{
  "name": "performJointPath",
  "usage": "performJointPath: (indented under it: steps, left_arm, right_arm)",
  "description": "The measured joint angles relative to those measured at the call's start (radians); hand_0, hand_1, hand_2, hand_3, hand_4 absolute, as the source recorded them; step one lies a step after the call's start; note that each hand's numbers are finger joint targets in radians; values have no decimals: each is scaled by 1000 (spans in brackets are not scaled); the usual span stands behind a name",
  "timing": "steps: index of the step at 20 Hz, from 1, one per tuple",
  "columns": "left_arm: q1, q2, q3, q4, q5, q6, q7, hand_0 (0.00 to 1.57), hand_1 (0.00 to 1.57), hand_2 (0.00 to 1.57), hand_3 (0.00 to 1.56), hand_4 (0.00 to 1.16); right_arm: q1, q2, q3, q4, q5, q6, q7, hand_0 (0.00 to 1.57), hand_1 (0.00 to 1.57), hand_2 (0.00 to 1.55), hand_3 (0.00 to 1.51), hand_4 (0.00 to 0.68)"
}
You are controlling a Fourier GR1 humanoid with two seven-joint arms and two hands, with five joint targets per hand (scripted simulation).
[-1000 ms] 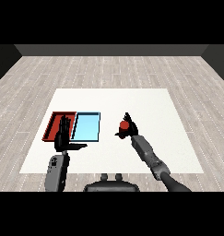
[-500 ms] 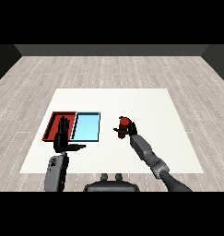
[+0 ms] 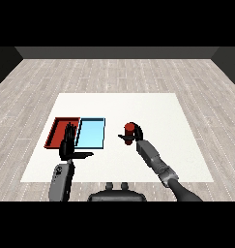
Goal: Pick the red can and put it in the red box
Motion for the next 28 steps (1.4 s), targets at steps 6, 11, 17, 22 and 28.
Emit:
performJointPath:
  steps: [6,11,17,22,28]
  left_arm:
    - [9,-4,-27,-16,-7,-6,5,0,0,0,0,0]
    - [4,-8,-51,-1,-22,-16,-2,0,0,0,0,0]
    - [-13,-15,-110,-10,-30,12,63,0,0,0,0,0]
    - [-32,-24,-136,-7,-35,29,101,0,0,0,0,0]
    - [-58,-27,-219,0,-39,95,156,0,0,0,0,0]
  right_arm:
    - [26,-13,21,-154,55,-42,41,1418,1418,1432,1372,619]
    - [111,-33,48,-360,105,-86,88,1445,1445,1432,1377,630]
    - [168,-79,49,-581,137,-88,175,1445,1445,1432,1387,651]
    - [253,-42,92,-781,208,-155,259,1445,1445,1432,1387,651]
    - [318,-7,131,-909,270,-209,317,1445,1445,1425,1381,655]
